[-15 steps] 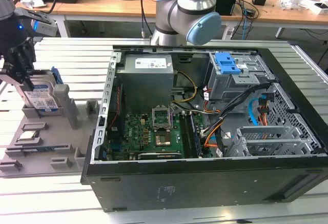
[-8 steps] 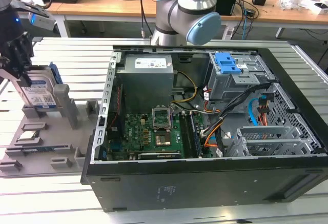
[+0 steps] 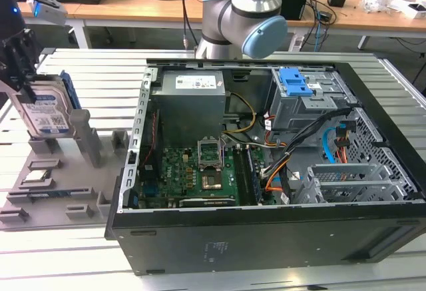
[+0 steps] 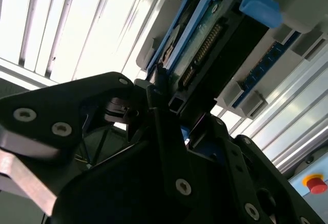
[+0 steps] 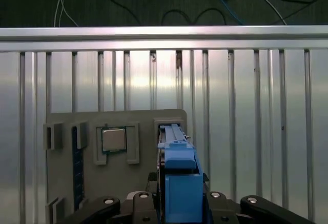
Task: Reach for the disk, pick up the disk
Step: 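Pick up the disk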
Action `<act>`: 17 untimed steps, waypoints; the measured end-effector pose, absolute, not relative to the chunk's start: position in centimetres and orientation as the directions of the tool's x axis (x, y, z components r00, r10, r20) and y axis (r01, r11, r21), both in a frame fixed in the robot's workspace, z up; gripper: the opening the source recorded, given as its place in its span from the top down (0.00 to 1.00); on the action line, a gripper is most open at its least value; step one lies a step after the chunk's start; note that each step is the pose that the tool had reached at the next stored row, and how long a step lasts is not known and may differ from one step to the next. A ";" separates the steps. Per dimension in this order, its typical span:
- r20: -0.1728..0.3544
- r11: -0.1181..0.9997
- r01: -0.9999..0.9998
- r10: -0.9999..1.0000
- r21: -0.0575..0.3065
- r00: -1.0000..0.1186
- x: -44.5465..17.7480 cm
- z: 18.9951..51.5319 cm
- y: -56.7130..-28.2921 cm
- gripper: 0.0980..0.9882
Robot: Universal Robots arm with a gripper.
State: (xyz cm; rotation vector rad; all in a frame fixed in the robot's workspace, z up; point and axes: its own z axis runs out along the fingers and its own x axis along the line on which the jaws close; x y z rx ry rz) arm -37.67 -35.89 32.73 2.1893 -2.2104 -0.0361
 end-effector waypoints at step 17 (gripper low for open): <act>0.005 0.009 -0.999 -1.000 0.038 -0.009 -37.6 36.9 -35.9 0.70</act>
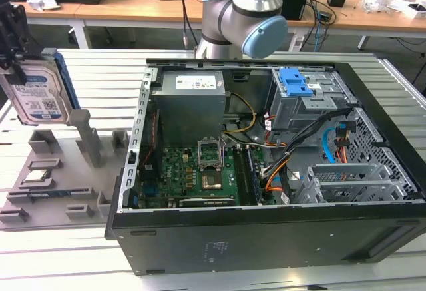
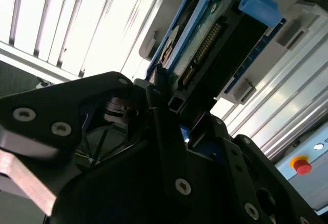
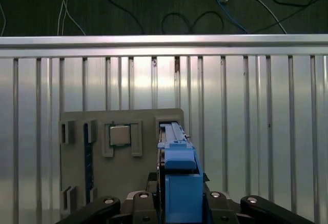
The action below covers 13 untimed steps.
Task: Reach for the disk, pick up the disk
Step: 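Pick up the disk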
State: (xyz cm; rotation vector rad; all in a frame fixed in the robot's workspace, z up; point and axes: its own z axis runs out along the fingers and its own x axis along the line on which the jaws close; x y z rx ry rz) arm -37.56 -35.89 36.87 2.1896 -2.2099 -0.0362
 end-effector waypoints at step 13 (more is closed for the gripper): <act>0.005 0.009 -0.999 -1.000 0.038 -0.009 -37.4 40.0 -35.9 0.70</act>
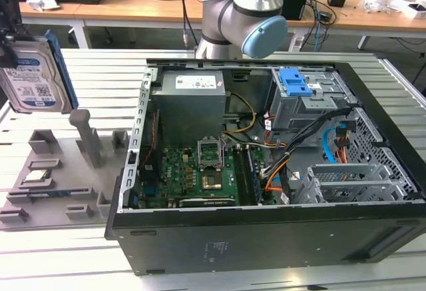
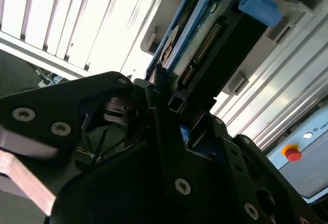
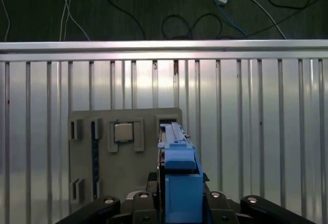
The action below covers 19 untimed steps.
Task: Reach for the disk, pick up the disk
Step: 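Pick up the disk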
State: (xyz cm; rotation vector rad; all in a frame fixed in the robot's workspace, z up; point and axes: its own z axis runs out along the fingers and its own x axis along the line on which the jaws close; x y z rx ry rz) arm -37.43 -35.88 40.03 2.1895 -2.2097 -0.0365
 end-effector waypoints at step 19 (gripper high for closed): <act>0.005 0.009 -0.999 -1.000 0.040 -0.009 -37.1 45.0 -35.9 0.70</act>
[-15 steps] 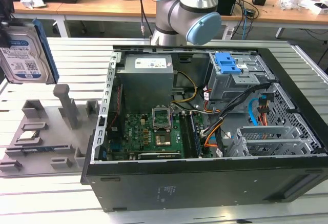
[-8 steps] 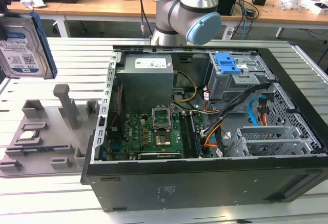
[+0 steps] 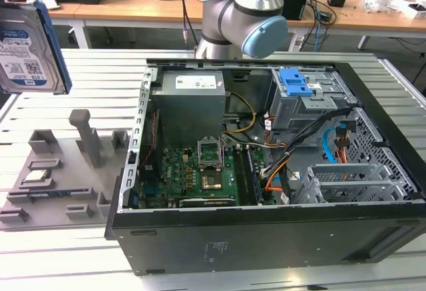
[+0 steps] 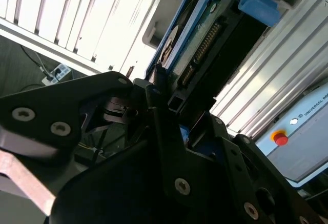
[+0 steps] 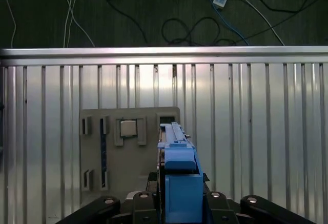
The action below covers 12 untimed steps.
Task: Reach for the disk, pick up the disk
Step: 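Pick up the disk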
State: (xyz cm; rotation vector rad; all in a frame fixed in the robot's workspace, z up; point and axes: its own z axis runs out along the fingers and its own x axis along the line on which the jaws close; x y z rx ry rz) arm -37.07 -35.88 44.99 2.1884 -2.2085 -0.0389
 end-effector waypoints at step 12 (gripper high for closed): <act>0.005 0.009 -0.999 -1.000 0.042 -0.009 -36.8 48.6 -35.9 0.70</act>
